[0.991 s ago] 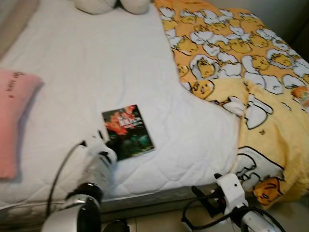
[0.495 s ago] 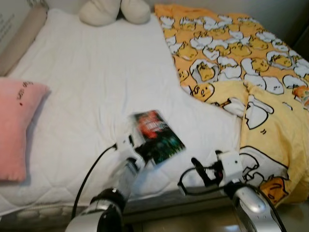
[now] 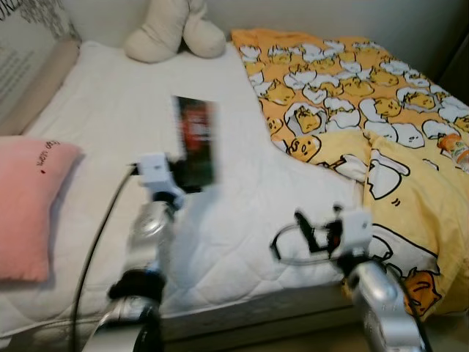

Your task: Clean up the room

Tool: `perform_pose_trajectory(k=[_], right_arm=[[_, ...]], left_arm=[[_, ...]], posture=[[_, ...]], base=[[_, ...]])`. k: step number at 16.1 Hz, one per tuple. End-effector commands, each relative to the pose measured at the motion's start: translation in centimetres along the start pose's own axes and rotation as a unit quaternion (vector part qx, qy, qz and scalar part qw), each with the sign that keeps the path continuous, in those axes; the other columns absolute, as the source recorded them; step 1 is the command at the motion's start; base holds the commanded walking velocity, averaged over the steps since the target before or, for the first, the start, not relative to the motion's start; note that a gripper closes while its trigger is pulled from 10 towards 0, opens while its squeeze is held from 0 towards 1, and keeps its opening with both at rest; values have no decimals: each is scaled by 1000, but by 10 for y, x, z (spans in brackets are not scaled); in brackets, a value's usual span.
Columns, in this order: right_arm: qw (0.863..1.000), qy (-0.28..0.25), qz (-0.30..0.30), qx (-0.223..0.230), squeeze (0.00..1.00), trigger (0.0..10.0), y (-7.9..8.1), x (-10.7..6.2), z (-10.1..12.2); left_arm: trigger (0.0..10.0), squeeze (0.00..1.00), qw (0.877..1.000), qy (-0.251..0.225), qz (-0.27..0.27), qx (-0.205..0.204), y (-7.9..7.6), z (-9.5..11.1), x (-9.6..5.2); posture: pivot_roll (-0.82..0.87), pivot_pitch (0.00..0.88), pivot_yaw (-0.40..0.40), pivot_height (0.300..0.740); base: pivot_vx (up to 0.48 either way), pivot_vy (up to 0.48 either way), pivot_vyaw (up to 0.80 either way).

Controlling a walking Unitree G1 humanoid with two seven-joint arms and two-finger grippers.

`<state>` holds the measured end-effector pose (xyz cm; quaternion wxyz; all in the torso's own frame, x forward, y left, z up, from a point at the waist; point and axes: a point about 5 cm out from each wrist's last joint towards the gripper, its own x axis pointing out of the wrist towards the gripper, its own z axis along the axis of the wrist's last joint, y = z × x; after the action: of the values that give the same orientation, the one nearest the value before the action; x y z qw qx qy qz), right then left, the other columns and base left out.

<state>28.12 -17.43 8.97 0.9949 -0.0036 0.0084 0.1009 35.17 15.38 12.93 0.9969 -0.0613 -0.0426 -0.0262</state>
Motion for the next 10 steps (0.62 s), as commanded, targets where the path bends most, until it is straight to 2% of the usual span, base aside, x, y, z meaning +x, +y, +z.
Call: perform_pose_trajectory(k=[1, 4, 5, 7, 9, 10], right_arm=[[1000, -21, -12, 9, 0, 10000, -5, 5, 8], [999, -19, -25, 20, 0, 10000, -8, 14, 5], [1000, -14, -16, 22, 0, 10000, -3, 17, 2], [999, -5, -9, 35, 0, 10000, 0, 19, -3], [997, 5, -14, 78, 0, 10000, 2, 23, -7], [995, -3, -14, 98, 0, 10000, 3, 28, -2]], left_arm=[[10000, 0, 999, -16, -1, 41, -11, 11, -1], [10000, 0, 994, -27, -3, 103, -21, 12, -4], [10000, 0, 987, -24, -9, 157, -27, 11, -7], [10000, 0, 988, -22, 5, 154, -26, 12, -9], [10000, 0, 991, -13, 11, 130, -25, 11, -10], [10000, 0, 992, -11, 17, 127, -24, 11, -12]], posture=[[153, 0, 26, 740], [183, 0, 14, 740], [188, 0, 11, 740], [202, 0, 0, 740], [206, 0, 2, 740], [203, 0, 4, 740]], base=[[0, 0, 563], [0, 0, 542], [0, 0, 544], [0, 0, 534], [0, 0, 531], [0, 480, 500]])
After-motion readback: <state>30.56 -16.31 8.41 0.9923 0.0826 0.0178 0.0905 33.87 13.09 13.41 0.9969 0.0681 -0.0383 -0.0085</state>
